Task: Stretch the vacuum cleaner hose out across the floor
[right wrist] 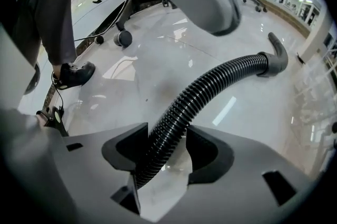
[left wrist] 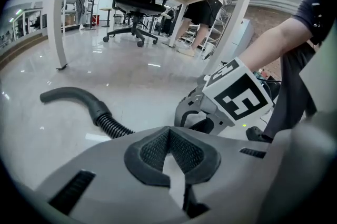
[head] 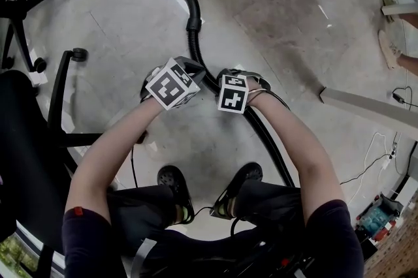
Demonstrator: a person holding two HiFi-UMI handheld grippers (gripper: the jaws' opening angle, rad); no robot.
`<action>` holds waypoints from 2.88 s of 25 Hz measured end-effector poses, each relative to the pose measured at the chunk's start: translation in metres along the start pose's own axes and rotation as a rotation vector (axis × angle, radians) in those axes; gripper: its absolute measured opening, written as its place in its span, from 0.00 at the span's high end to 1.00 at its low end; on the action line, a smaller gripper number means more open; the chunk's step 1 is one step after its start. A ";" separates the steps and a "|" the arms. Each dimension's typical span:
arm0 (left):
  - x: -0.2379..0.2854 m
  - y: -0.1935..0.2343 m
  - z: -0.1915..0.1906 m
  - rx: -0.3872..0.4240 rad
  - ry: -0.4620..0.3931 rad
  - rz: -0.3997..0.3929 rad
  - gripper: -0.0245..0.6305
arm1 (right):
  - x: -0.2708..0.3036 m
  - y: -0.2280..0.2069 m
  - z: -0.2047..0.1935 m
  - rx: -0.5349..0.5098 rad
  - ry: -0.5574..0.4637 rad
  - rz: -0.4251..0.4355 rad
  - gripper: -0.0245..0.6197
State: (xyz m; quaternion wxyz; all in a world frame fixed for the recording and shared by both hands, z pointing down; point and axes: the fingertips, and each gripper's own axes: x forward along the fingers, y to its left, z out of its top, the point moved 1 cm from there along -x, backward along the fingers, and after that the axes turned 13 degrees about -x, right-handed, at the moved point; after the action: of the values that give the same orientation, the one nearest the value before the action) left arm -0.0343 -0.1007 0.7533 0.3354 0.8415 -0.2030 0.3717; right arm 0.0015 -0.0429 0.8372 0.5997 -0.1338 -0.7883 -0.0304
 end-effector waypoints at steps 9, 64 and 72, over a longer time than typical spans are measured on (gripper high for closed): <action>0.027 0.044 0.023 0.101 -0.037 0.138 0.95 | 0.008 0.020 0.017 -0.165 0.083 0.004 0.62; 0.015 0.129 -0.022 0.382 0.205 0.336 0.95 | 0.010 0.094 0.037 0.185 0.024 -0.025 0.68; -0.024 0.053 -0.077 0.771 0.625 -0.003 0.57 | 0.011 0.094 0.037 0.172 0.027 0.021 0.68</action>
State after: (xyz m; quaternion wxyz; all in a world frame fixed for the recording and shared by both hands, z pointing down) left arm -0.1183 -0.0801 0.7955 0.0450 0.7529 0.0608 0.6538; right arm -0.0124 0.0575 0.8273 0.6200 -0.0897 -0.7783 0.0416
